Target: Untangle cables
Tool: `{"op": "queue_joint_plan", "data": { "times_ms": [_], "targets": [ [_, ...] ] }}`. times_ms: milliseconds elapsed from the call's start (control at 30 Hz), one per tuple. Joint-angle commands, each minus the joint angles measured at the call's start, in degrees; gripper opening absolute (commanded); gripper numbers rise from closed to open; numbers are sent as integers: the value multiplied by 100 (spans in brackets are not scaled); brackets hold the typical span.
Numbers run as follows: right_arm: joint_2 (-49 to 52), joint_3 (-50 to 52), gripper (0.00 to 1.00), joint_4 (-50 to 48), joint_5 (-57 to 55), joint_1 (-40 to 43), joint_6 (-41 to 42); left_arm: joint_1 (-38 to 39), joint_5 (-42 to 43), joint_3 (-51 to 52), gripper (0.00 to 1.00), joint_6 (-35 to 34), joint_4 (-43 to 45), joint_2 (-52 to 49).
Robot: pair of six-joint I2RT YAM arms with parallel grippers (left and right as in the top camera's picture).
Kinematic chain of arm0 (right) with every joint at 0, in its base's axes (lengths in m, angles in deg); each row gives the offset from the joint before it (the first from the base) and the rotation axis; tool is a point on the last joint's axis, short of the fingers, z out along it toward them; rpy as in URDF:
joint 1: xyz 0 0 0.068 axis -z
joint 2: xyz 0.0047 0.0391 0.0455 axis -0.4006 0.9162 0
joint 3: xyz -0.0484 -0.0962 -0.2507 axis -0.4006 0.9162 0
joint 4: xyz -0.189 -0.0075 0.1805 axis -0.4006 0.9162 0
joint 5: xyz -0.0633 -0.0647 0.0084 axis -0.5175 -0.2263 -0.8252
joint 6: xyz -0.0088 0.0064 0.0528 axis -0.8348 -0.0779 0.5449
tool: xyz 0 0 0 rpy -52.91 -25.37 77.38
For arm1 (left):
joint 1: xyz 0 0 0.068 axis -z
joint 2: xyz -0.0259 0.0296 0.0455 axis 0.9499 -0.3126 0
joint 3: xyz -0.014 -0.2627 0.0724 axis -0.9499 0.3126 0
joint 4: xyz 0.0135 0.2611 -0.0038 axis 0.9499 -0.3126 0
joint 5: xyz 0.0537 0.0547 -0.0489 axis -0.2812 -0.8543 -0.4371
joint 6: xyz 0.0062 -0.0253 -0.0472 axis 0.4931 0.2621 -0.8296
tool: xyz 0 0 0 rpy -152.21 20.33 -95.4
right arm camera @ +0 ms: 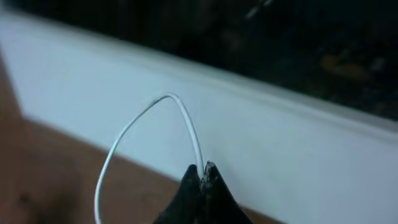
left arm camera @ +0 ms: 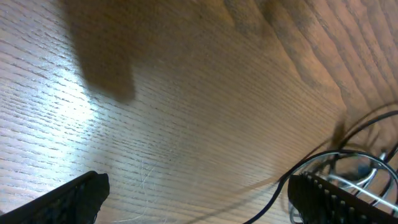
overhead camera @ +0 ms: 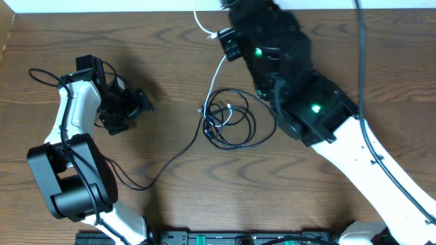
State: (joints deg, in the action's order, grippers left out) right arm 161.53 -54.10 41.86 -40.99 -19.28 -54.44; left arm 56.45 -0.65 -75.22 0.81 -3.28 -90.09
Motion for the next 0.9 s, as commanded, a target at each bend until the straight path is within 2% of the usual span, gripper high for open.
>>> {"op": "queue_joint_plan", "data": {
  "times_ms": [0,167,233,433,500,567,600,633,800,867],
  "targets": [
    [-173,-24,1,-181,-929,81,59,-24,-70,11,98,-59,-22,-37],
    [-175,-24,1,-455,-2704,378,63,-24,-70,13,98,-59,-22,-37],
    [-175,-24,1,-1040,-3427,702,61,-24,-70,13,98,-59,-24,-37],
    [-175,-24,1,-2463,-3687,1432,68,-24,-70,11,98,-59,-24,-37],
    [-175,-24,1,-2903,-3687,1598,385,-24,-70,11,98,-59,-22,-37],
    [-181,-24,1,-3121,-3635,1606,1075,-24,-70,13,98,-59,-24,-37],
    [-190,-24,1,-3139,-3257,1567,1478,-24,-70,13,98,-59,-22,-37],
    [-199,-24,1,-3141,-2981,1552,1537,-24,-70,13,98,-59,-22,-37],
    [-197,-24,1,-3106,96,1547,1565,-24,-70,11,97,-59,-24,-37],
    [-197,-24,1,-2959,879,1543,1565,-24,-70,13,98,-59,-24,-37]
  ]
}}
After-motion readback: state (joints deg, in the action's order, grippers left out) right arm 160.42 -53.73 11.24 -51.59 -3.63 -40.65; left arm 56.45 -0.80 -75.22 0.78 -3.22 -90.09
